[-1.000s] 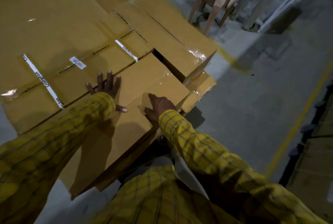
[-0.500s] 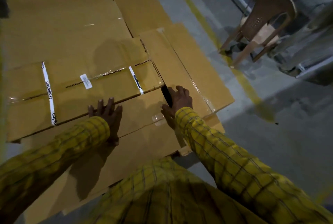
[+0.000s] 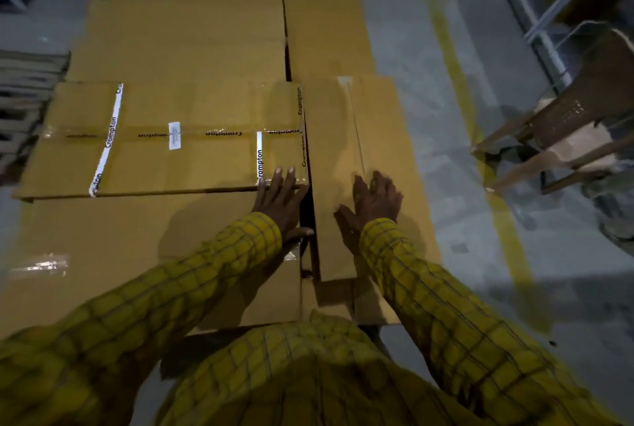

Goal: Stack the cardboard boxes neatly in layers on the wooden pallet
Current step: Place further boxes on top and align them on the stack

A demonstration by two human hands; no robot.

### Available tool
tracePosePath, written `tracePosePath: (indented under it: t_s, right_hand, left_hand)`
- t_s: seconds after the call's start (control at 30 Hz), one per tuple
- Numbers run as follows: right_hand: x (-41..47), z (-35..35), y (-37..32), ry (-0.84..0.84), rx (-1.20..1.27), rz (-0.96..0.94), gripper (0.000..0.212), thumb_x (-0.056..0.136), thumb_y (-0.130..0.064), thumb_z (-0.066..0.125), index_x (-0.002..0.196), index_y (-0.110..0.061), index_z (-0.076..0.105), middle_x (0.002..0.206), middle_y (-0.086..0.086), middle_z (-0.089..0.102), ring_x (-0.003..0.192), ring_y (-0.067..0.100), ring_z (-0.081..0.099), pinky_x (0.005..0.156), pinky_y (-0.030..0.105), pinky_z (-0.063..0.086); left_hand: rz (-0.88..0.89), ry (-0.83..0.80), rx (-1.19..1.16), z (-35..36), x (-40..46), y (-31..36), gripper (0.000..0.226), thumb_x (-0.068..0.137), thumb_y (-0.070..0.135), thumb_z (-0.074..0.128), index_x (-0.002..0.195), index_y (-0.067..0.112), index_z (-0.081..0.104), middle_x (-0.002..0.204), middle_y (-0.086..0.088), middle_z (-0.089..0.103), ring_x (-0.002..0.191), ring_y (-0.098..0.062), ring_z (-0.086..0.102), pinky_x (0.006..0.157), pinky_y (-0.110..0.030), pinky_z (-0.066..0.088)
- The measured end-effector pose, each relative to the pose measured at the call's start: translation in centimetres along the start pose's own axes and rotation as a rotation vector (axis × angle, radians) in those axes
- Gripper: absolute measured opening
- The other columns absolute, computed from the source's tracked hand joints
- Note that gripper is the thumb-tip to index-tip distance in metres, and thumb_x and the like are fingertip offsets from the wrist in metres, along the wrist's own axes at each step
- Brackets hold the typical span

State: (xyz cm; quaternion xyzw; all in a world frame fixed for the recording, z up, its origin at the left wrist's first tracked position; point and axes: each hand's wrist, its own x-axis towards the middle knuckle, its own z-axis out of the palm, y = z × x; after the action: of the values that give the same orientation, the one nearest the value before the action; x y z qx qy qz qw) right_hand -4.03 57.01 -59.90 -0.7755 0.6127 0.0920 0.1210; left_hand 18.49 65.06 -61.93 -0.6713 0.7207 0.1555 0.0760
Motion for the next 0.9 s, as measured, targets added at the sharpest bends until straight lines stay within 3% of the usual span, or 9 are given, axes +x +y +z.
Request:
tracePosePath:
  t_s: [0.07, 0.2, 0.3, 0.4, 0.47, 0.9]
  right_hand:
    - [1.3, -0.6, 2.8, -0.019, -0.022, 0.027, 0.093, 0.087, -0.078, 0.052, 0.163, -0.039, 0.016, 0.172, 0.01, 0.002, 0.157, 0.042, 0.0, 0.121, 0.066, 0.009]
    - [3.6, -1.3, 8.3, -0.035, 0.104, 0.066, 0.102, 0.079, -0.084, 0.055, 0.162, -0.048, 0.007, 0.172, 0.01, -0.005, 0.156, 0.046, -0.006, 0.12, 0.071, 0.004]
    - [4.4, -0.9, 11.5, -0.118, 0.204, 0.076, 0.108, 0.074, -0.087, 0.057, 0.16, -0.053, 0.001, 0.172, 0.005, -0.011, 0.156, 0.043, 0.004, 0.124, 0.065, 0.007]
    - [4.5, 0.1, 13.6, -0.151, 0.424, 0.016, 0.11, 0.073, -0.081, 0.066, 0.159, -0.055, 0.002, 0.172, -0.004, -0.004, 0.152, 0.038, 0.03, 0.121, 0.054, 0.033]
    - [4.6, 0.4, 14.0, -0.142, 0.517, -0.038, 0.111, 0.076, -0.073, 0.073, 0.16, -0.053, 0.004, 0.172, -0.005, -0.002, 0.151, 0.034, 0.033, 0.116, 0.047, 0.042]
    - [5.1, 0.9, 12.9, -0.179, 0.504, -0.121, 0.129, 0.069, -0.07, 0.081, 0.158, -0.054, -0.01, 0.171, -0.008, -0.006, 0.15, 0.037, 0.034, 0.112, 0.049, 0.047]
  left_hand:
    - [-0.081, 0.063, -0.049, 0.0, 1.4, 1.4, 0.117, 0.072, 0.093, 0.018, 0.166, 0.026, 0.003, 0.169, -0.008, -0.023, 0.154, -0.037, -0.025, 0.119, -0.057, -0.019]
    - [-0.359, 0.019, -0.106, -0.3, 4.0, 2.9, 0.111, 0.083, 0.085, 0.047, 0.164, 0.032, -0.008, 0.171, -0.005, -0.021, 0.156, -0.036, -0.02, 0.121, -0.062, -0.011]
    - [-0.479, -0.02, -0.164, 0.0, 4.6, 3.3, 0.116, 0.079, 0.086, 0.052, 0.163, 0.034, -0.009, 0.171, -0.001, -0.02, 0.156, -0.034, -0.02, 0.12, -0.064, -0.01]
    - [-0.511, -0.029, -0.199, 0.0, 4.3, 3.7, 0.118, 0.078, 0.086, 0.055, 0.164, 0.035, -0.009, 0.171, 0.001, -0.019, 0.157, -0.031, -0.018, 0.121, -0.064, -0.007]
    - [-0.508, -0.045, -0.214, -0.2, 4.4, 3.7, 0.116, 0.079, 0.086, 0.054, 0.163, 0.035, -0.008, 0.171, 0.002, -0.02, 0.157, -0.031, -0.018, 0.122, -0.064, -0.006]
    - [-0.471, -0.009, -0.131, 0.6, 3.8, 2.9, 0.114, 0.08, 0.086, 0.052, 0.162, 0.04, -0.012, 0.171, 0.003, -0.02, 0.157, -0.034, -0.019, 0.12, -0.067, -0.005]
